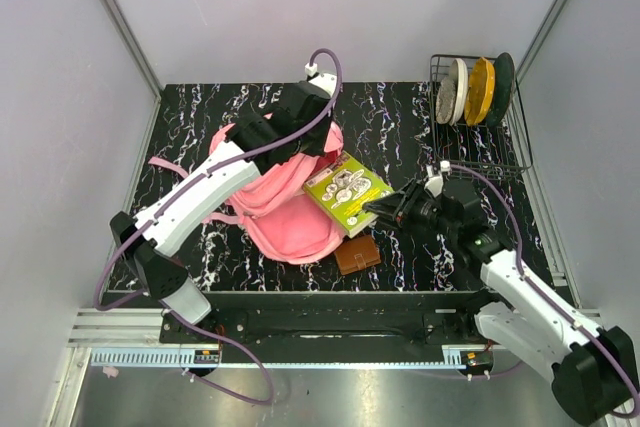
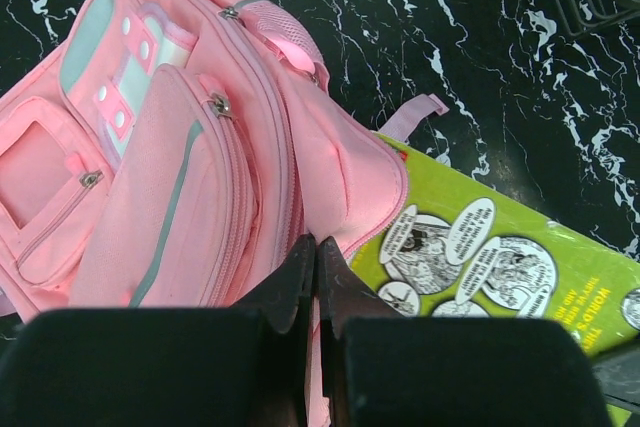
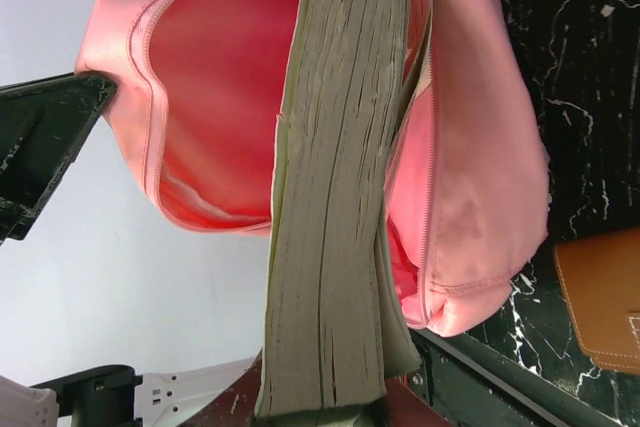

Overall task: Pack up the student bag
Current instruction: Place the book in the student bag.

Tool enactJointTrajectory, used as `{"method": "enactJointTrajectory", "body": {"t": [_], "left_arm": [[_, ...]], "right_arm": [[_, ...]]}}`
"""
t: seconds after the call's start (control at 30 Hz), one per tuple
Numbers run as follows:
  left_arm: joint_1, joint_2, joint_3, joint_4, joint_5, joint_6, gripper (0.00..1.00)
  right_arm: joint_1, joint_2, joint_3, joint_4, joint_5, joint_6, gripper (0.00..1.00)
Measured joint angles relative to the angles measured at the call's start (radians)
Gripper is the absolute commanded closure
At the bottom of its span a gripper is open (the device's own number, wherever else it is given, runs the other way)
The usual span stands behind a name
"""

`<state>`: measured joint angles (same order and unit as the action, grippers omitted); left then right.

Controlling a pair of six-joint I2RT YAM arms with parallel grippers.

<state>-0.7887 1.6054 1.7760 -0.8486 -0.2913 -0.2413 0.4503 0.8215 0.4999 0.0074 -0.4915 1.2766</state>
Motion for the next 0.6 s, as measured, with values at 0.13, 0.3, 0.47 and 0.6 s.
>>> {"method": "enactJointTrajectory", "body": {"t": [0.13,0.3,0.47,0.6], "left_arm": [[-0.005,0.016,0.016,-0.005,0.0,-0.005,1.0],[-0.008,0.035,0.04,-0.016,-0.001,-0.015,1.0],[-0.01,0.066,0.085,-0.03,-0.003,-0.023,1.0],[-0.018,0.071,0.096,-0.036,-0.003,-0.029,1.0]], "right_arm": [[0.012,0.076,0.005,0.085,-0.002,0.013,1.0],[0.053,0.146,0.007,0.143,0.001,0.031,1.0],[0.113,0.168,0.011,0.161,0.019,0.041,1.0],[0.124,0.19,0.024,0.191,0.056,0.042,1.0]]}}
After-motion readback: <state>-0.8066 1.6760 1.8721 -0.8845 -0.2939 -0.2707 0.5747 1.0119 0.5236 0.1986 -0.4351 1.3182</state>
